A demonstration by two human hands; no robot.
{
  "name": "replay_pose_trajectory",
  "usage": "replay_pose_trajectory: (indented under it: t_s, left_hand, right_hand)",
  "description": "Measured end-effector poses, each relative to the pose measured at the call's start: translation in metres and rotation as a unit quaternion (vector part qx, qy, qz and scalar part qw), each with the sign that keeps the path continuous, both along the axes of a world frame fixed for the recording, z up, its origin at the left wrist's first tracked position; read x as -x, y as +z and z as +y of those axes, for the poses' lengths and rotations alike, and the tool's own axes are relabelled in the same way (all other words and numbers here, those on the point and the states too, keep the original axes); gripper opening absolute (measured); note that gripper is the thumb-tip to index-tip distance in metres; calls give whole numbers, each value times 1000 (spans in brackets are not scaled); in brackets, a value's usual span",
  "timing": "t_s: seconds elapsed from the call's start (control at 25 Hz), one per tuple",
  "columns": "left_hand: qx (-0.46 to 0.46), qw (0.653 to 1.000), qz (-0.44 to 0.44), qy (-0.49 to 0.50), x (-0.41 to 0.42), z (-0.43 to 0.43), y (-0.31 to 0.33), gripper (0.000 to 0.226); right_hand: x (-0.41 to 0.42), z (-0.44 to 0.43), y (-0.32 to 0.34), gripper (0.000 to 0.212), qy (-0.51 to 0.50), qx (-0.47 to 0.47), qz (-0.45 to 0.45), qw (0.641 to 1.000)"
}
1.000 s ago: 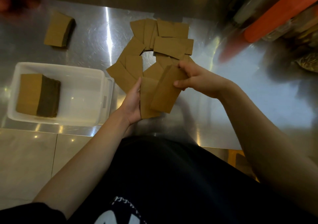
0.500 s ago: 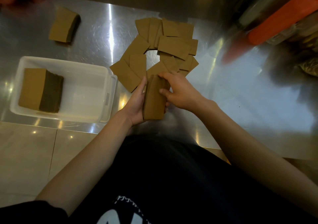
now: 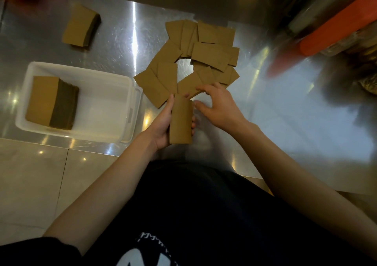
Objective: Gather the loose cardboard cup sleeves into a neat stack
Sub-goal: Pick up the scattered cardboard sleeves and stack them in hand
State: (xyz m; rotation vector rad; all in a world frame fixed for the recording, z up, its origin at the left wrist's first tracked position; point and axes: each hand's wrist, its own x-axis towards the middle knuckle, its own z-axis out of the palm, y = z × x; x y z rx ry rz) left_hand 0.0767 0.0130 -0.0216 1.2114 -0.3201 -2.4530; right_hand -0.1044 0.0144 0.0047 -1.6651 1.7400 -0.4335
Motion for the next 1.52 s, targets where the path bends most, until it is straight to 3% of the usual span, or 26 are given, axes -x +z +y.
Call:
replay_pose_trajectory:
  t_s: [0.44,0.6,0.8,1.12,1.52]
  left_hand:
    - [-63,991,7,114,-28,1,-6,70]
    - [-54,987,-6,149,-38,1,-8,59]
    - [-46,983,-10,178,-58,-2,-14,51]
    - [-42,981,-17,186,-81,-12,-21,52]
    - [-49,984,-8,173,-89,-21,-25,51]
  right_hand:
    - [1,-23,-19,37,-8,-37,10,999]
    - [-19,-53,-18,54,7,-58,36,998]
    - [-53,-99,-19,53,87,-42,151,984]
    - [-80,-133,-29,55,207,-56,292,932]
    - [-83,-133,-33,77,142,-87,300,939]
